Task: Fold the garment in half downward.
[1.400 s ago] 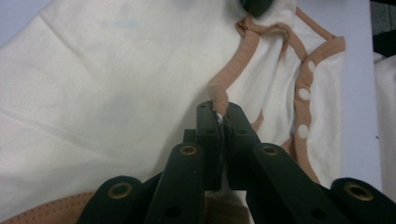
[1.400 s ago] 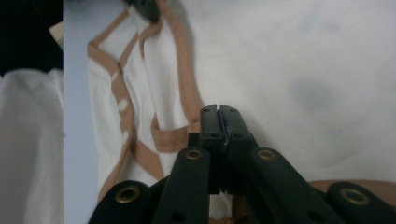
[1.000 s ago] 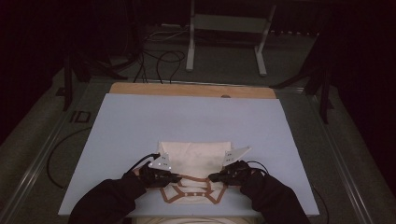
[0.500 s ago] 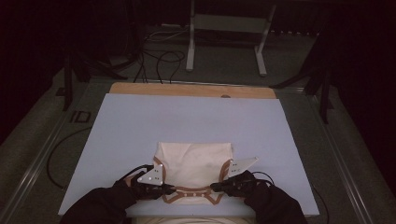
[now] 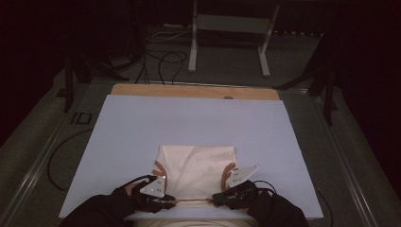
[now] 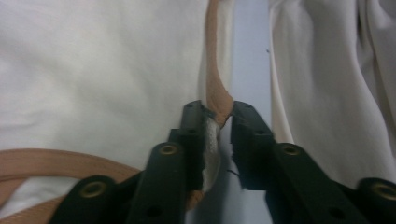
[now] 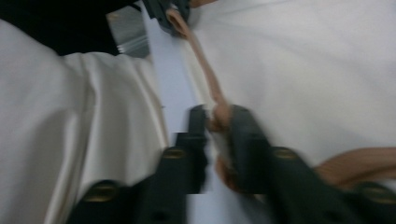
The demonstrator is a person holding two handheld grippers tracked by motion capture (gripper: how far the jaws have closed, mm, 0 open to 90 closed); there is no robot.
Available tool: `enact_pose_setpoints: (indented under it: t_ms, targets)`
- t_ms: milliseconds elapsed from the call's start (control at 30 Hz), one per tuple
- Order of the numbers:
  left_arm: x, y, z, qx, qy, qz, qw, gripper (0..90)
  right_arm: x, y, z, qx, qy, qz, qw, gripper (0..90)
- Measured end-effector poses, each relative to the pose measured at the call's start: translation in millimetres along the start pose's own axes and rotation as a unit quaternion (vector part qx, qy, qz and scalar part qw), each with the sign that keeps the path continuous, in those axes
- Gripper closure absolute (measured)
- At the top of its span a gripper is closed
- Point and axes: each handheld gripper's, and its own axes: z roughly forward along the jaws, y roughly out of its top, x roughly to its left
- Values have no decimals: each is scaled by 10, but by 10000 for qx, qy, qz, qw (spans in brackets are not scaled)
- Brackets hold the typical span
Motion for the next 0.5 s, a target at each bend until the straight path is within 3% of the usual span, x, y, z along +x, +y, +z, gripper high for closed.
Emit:
enact_pose_setpoints:
  t_ms: [67, 100, 167, 333, 500]
  targets:
    - [-4, -10, 2, -71, -147, -52, 9999, 600, 14, 3, 6, -49, -23, -84, 10000, 592]
    - [-2, -15, 3, -67, -173, -62, 9998, 594, 8, 3, 15, -121, -49, -184, 9997, 557]
    - [-8, -21, -1, -108, -213, -65, 9997, 522, 18, 19, -20, -219, -48, -110, 9997, 519]
    - [-13, -5, -66, -279, -214, -60, 9994, 480, 9, 41, -88, -475, -29, -87, 9988, 389]
    - [-8, 42, -144, -594, -206, -108, 9980, 410, -24, 75, -155, -717, -327, -79, 9969, 248]
